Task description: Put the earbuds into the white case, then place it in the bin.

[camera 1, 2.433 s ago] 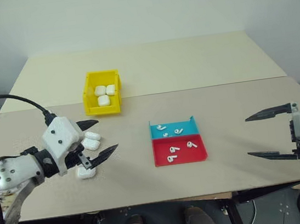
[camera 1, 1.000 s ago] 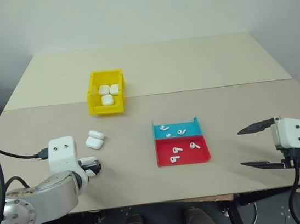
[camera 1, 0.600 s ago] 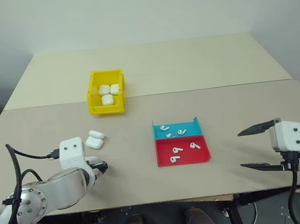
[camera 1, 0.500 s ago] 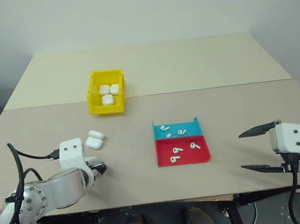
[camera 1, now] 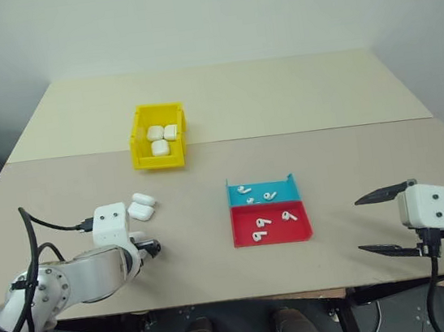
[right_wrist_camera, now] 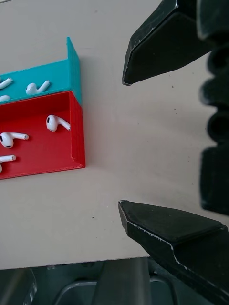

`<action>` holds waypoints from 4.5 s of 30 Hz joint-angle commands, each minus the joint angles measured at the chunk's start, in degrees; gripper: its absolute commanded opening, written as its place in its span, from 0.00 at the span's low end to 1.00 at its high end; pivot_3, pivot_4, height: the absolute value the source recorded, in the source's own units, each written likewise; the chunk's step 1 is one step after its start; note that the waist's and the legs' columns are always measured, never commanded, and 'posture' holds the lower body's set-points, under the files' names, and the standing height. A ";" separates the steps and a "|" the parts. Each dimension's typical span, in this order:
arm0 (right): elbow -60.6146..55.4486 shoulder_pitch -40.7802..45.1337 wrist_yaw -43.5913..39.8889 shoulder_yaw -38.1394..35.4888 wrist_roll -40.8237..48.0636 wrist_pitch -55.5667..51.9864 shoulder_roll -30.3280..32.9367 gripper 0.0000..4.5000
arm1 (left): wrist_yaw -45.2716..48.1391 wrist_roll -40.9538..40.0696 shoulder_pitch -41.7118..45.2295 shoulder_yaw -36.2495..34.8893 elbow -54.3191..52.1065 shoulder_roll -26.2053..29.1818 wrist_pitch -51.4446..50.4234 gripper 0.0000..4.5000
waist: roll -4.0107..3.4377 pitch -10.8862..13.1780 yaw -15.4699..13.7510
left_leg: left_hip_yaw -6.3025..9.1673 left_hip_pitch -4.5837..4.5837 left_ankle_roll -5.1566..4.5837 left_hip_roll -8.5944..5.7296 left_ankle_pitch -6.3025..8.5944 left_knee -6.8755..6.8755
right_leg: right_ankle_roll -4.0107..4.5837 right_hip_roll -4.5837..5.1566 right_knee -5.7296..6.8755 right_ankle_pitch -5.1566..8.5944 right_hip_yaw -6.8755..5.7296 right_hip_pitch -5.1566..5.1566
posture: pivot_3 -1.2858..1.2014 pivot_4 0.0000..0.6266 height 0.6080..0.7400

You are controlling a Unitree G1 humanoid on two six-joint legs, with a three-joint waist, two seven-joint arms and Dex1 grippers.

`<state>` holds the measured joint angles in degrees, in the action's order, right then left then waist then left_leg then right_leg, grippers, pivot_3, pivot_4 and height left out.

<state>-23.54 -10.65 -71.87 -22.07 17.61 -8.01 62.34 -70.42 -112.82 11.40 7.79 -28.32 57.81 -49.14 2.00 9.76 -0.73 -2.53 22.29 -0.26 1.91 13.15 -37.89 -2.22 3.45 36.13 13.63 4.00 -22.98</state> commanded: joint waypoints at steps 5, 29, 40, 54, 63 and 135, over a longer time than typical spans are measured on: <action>-1.15 0.56 0.93 -1.11 0.05 -1.42 0.43 1.00 | 0.01 -0.18 0.70 -0.39 0.46 0.94 -1.88 0.62 | -0.02 -0.01 0.10 | -0.01 -0.02 0.00 0.01 0.00 0.00 | 0.00 -0.01 0.01 0.00 0.01 0.00 | 0.52 0.24 1.00; -5.70 15.02 1.42 5.81 0.74 -6.96 6.66 1.00 | 86.23 80.03 3.53 7.47 -1.19 -12.68 51.17 0.62 | -0.08 -0.04 0.06 | -0.03 0.23 0.27 0.03 -0.08 0.13 | 0.17 -0.09 -0.24 0.03 -0.08 -0.17 | 0.52 0.24 1.00; -15.24 33.00 2.00 26.35 -2.88 -14.61 4.98 1.00 | 125.49 76.68 -2.14 2.88 21.62 -29.75 74.67 0.62 | -0.10 -0.07 0.54 | 0.04 0.65 0.06 0.05 -0.05 -0.04 | -0.12 -0.06 -0.21 -0.16 -0.06 -0.50 | 0.52 0.24 1.00; -8.59 55.72 -3.61 58.03 -22.14 -24.61 -10.96 0.80 | 130.38 81.20 -12.81 -6.92 18.28 -28.09 74.06 0.62 | -0.13 -0.08 1.59 | 0.15 1.08 0.01 0.11 -0.05 -0.17 | -0.08 -0.06 0.19 -0.19 -0.10 -1.17 | 0.52 0.24 1.00; -3.51 61.97 -6.76 65.73 -30.05 -31.14 -18.14 0.64 | 130.07 85.91 -16.95 -8.06 19.00 -29.11 77.83 0.62 | -0.14 -0.09 1.57 | 0.14 1.05 -0.01 0.12 -0.04 -0.18 | -0.04 -0.05 0.23 -0.21 -0.15 -1.17 | 0.52 0.24 1.00; 5.05 61.25 -8.97 70.45 -40.79 -27.50 -26.95 0.19 | 129.22 91.32 -17.27 -9.01 22.80 -28.52 81.05 0.62 | -0.15 -0.10 1.80 | 0.20 0.96 -0.01 0.15 -0.04 -0.24 | 0.10 -0.09 0.69 -0.13 -0.25 -1.25 | 0.52 0.24 1.00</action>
<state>-17.97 50.70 -80.95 49.17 -22.26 -36.35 35.34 59.11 -21.27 -6.07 -0.95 -4.39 29.21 30.13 1.85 9.67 1.07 -2.33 23.25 -0.27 2.06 13.11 -38.13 -2.12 3.36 36.82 13.50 3.76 -24.24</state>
